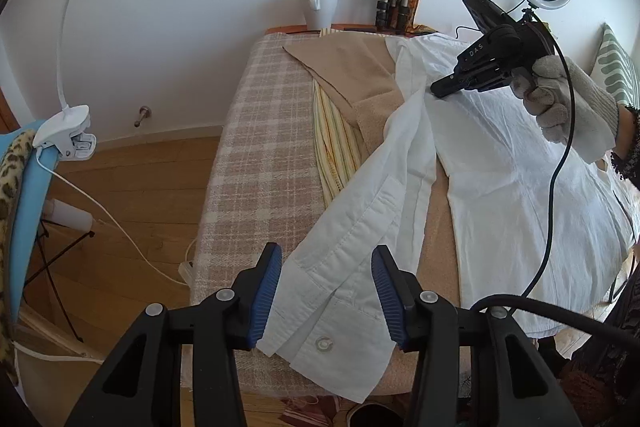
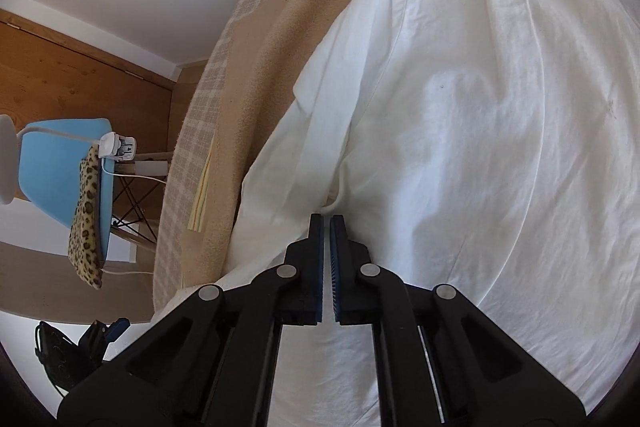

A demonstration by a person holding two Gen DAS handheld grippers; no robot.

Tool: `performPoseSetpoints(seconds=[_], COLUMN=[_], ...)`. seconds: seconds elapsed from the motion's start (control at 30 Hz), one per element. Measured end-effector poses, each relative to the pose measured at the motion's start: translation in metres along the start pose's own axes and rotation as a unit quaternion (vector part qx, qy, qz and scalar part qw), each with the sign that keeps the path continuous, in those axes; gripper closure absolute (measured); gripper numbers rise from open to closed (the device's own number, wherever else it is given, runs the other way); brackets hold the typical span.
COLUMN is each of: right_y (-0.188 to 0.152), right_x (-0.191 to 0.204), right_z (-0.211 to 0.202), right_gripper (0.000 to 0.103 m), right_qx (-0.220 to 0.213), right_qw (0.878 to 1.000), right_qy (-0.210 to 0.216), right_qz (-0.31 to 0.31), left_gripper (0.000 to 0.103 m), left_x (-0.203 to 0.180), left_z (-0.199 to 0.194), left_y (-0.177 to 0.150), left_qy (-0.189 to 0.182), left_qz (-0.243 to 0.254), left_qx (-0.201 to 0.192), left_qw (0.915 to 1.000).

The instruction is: Fold small clothes

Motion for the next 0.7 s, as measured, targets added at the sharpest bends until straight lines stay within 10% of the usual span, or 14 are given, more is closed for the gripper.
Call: performPoseSetpoints(seconds=[0.23, 0.37, 0.7], right_y=[-0.003, -0.021, -0.046], right_x=[0.016, 0.059, 0.114], right_z=[-0.012, -0.007, 0.044], right_gripper=[0.099, 0.055, 0.059], right_qx=[-0.007, 0.025, 0.086], right_qw=[0.999, 0.996, 0.996], right_qy=[0.034, 0.088, 0.028], right_qz=[-0.014, -0.017, -0.023], left_gripper=[0.065, 0.065, 0.065], left_x=[0.016, 0.013, 0.008], left_z=[0.015, 0.004, -0.022], left_y=[-0.006, -0.005, -0.001], left_qy=[0.008, 0.01, 0.007], left_qz=[-0.013, -0.006, 0.001], left_qx=[0.017, 0.003, -0.033], left_qw=[0.9997, 0.9999, 0.9994])
Point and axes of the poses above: each gripper's, at about its wrist camera, not at the fingertips, and z roughly the way its jaws point, x to its left, y to its top, the point moved 6 cm from there along z, roughly the way its jaws point
